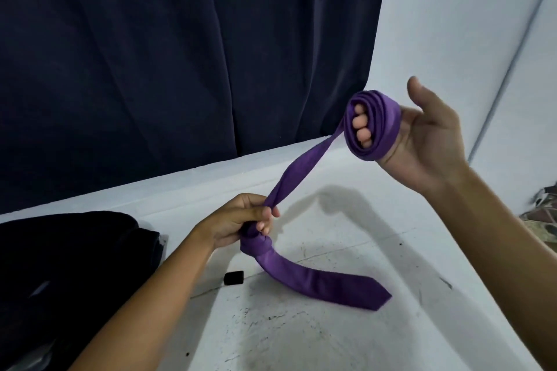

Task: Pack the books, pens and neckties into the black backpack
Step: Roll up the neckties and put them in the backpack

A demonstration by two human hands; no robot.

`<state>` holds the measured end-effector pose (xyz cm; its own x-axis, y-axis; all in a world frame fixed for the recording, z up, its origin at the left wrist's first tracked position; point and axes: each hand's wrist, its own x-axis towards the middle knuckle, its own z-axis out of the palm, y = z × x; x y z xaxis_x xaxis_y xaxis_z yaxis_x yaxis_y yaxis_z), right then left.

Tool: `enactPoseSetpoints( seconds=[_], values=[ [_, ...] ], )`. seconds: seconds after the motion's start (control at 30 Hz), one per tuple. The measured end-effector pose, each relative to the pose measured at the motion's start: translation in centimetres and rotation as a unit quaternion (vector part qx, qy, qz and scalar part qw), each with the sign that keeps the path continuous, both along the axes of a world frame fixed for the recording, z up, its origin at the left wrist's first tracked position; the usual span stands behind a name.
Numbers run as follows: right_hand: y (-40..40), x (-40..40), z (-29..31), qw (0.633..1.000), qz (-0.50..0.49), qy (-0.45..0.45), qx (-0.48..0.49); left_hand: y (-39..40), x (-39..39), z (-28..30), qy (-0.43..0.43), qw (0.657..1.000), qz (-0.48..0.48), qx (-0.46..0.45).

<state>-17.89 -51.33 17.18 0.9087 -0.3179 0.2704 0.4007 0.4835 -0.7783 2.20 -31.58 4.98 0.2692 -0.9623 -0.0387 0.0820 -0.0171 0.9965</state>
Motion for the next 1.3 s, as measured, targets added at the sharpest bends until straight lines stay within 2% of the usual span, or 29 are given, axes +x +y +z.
enactPoseSetpoints(
  seconds=[0.17,0.3,0.33,0.4,0.43,0.47,0.53,0.57,0.63,0.7,0.77,0.83,0.93,1.0,1.07,1.13,1.2,1.3],
  values=[
    [0.7,-0.6,4.1,0.995,-0.044,-0.085,-0.028,-0.1,2.6,1.8,-0.144,0.984,0.013,0.102],
    [0.7,-1.5,6.3,0.99,-0.076,-0.113,-0.035,0.0,5.6,1.4,-0.218,0.957,0.089,0.167],
    [0.7,-1.7,6.4,0.99,-0.073,-0.109,-0.046,0.1,6.6,1.1,-0.259,0.937,0.125,0.2],
    [1.0,-2.0,6.7,0.99,-0.077,-0.095,-0.074,0.1,8.4,0.7,-0.376,0.86,0.196,0.284],
    [1.2,-2.1,6.8,0.99,-0.078,-0.081,-0.086,0.1,8.7,0.8,-0.419,0.824,0.202,0.324],
    [1.5,-2.2,6.8,0.991,-0.071,-0.061,-0.097,-0.1,8.6,1.1,-0.438,0.809,0.181,0.347],
    [2.1,-2.0,6.4,0.993,-0.029,-0.012,-0.113,-0.8,6.9,2.7,-0.441,0.834,0.119,0.31],
    [2.4,-1.7,6.0,0.993,0.0,0.01,-0.115,-1.4,5.3,3.9,-0.431,0.863,0.104,0.243],
    [3.0,-1.1,5.1,0.992,0.042,0.044,-0.107,-2.7,1.1,6.0,-0.374,0.919,0.116,0.047],
    [3.5,-0.5,4.6,0.993,0.064,0.061,-0.082,-3.8,-3.0,7.2,-0.292,0.935,0.15,-0.134],
    [3.8,0.0,4.3,0.994,0.082,0.06,-0.049,-4.7,-5.9,7.4,-0.218,0.929,0.194,-0.226],
    [4.1,0.2,4.1,0.993,0.097,0.054,-0.03,-5.8,-7.7,7.1,-0.18,0.921,0.242,-0.245],
    [4.3,0.4,3.6,0.993,0.11,0.043,-0.007,-6.8,-8.7,6.5,-0.17,0.905,0.304,-0.245],
    [4.3,0.3,3.3,0.995,0.094,0.032,0.002,-6.8,-8.5,6.0,-0.143,0.916,0.306,-0.217],
    [4.1,0.3,3.1,0.997,0.067,0.024,0.007,-6.1,-7.9,5.8,-0.104,0.94,0.269,-0.182],
    [3.8,0.3,2.9,0.999,0.044,0.026,0.012,-5.3,-7.5,5.5,-0.105,0.952,0.24,-0.157],
    [3.5,0.3,2.6,0.999,0.031,0.042,0.012,-4.5,-7.3,5.4,-0.113,0.953,0.24,-0.146],
    [3.3,0.1,2.2,0.995,0.053,0.081,0.006,-4.2,-6.4,5.4,-0.082,0.941,0.298,-0.139]
  ],
)
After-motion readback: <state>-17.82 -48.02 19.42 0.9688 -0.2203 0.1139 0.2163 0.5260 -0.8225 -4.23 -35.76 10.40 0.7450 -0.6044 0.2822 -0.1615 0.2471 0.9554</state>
